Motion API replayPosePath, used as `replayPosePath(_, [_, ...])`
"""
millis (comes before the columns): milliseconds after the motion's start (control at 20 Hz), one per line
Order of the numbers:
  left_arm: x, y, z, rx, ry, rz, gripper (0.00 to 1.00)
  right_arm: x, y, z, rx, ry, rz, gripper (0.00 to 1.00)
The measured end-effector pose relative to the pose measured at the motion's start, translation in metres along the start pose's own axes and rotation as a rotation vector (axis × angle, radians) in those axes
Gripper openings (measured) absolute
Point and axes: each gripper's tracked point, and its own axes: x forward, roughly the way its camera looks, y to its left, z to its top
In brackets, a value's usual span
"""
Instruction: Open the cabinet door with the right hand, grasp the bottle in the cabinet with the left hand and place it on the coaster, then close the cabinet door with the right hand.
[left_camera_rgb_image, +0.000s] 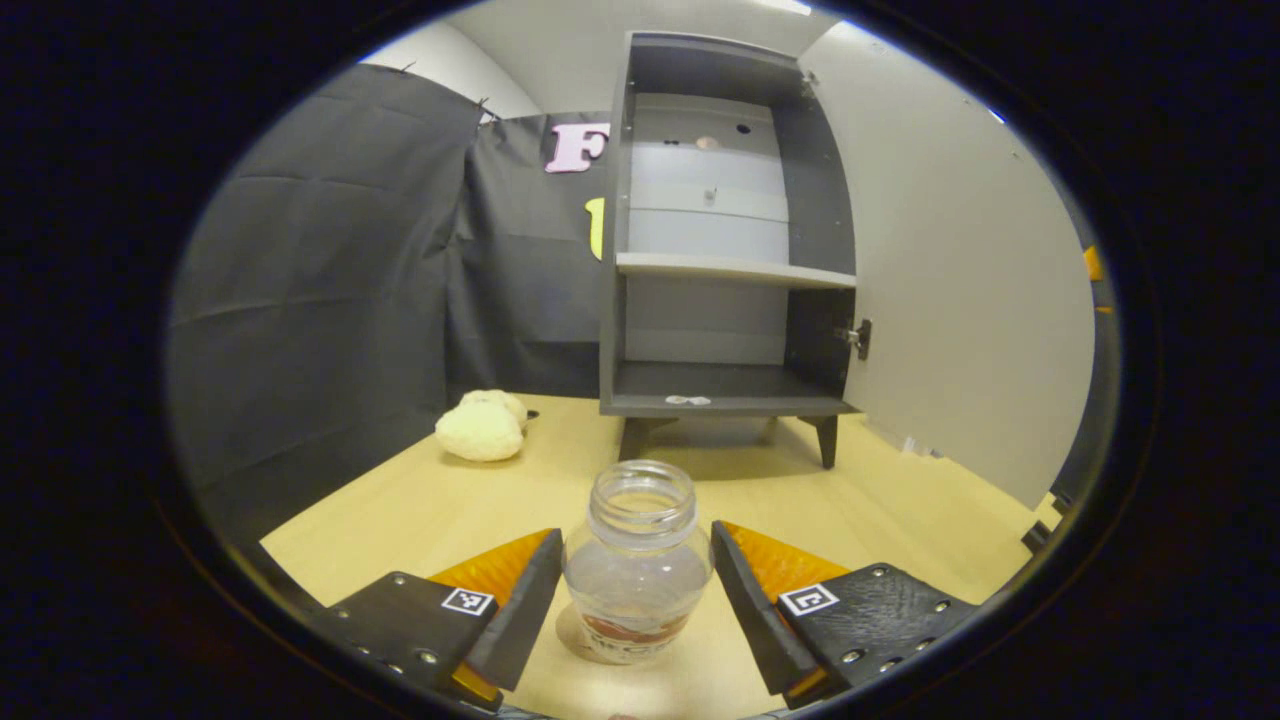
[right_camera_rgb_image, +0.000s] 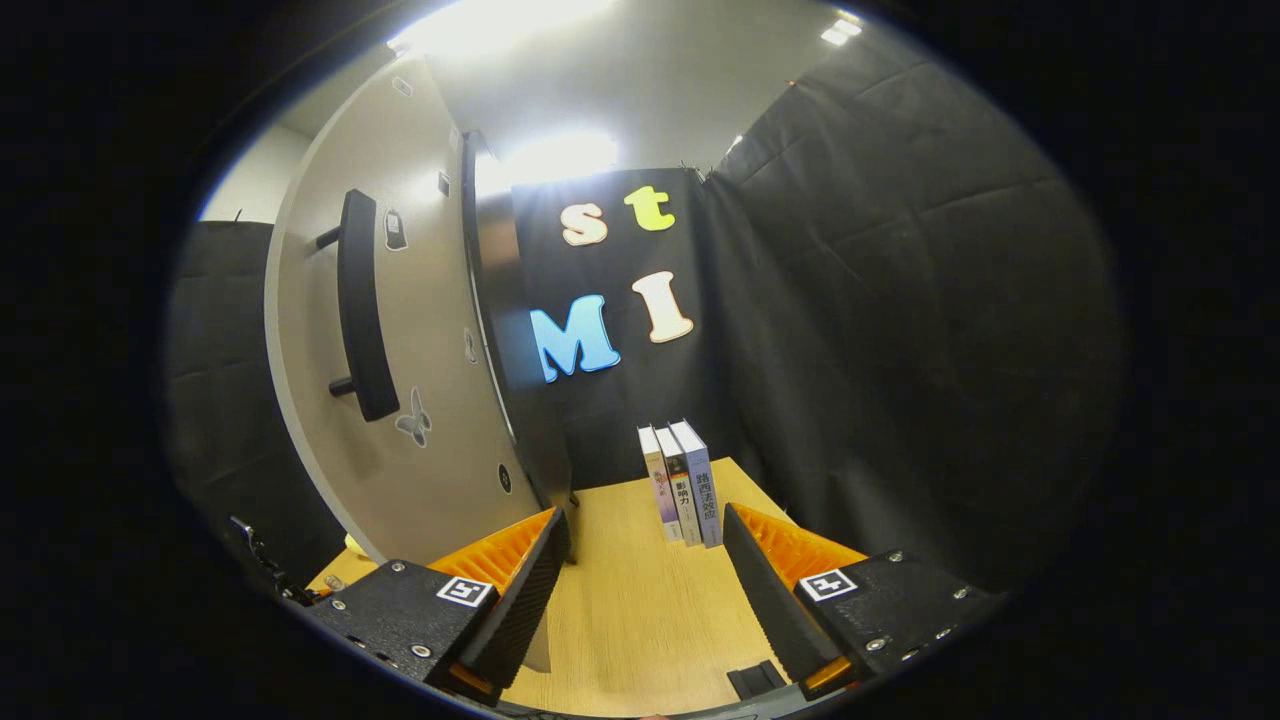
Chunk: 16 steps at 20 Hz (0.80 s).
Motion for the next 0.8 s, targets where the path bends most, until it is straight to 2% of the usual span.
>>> replayPosePath(150, [-0.014,0.001,0.044,0.000,-0.060,0.014,0.89,0.006,0.003,0.008,0.007,-0.009,0.009,0.95])
replayPosePath(200, [-0.020,0.001,0.060,0.001,-0.075,0.019,0.86,0.008,0.004,0.012,0.009,-0.015,0.010,0.95])
replayPosePath(300, [-0.033,0.003,0.087,0.014,-0.092,0.029,0.88,0.012,0.008,0.021,0.008,-0.029,0.006,0.95])
replayPosePath(400, [-0.047,0.010,0.121,0.023,-0.132,0.042,0.85,0.015,0.015,0.034,-0.014,-0.051,0.002,0.95])
replayPosePath(450, [-0.058,0.010,0.134,0.022,-0.156,0.045,0.88,0.017,0.017,0.042,-0.033,-0.064,-0.008,0.95])
replayPosePath(650, [-0.069,0.046,0.168,-0.002,-0.141,0.079,0.86,0.011,0.029,0.083,-0.103,-0.132,-0.057,0.95])
replayPosePath(700, [-0.072,0.055,0.174,-0.001,-0.129,0.086,0.86,0.007,0.035,0.093,-0.112,-0.150,-0.068,0.91])
replayPosePath(750, [-0.074,0.065,0.183,-0.002,-0.145,0.091,0.85,0.004,0.041,0.103,-0.120,-0.169,-0.077,0.95])
replayPosePath(800, [-0.077,0.076,0.195,-0.002,-0.163,0.095,0.88,0.000,0.045,0.112,-0.127,-0.189,-0.090,0.95])
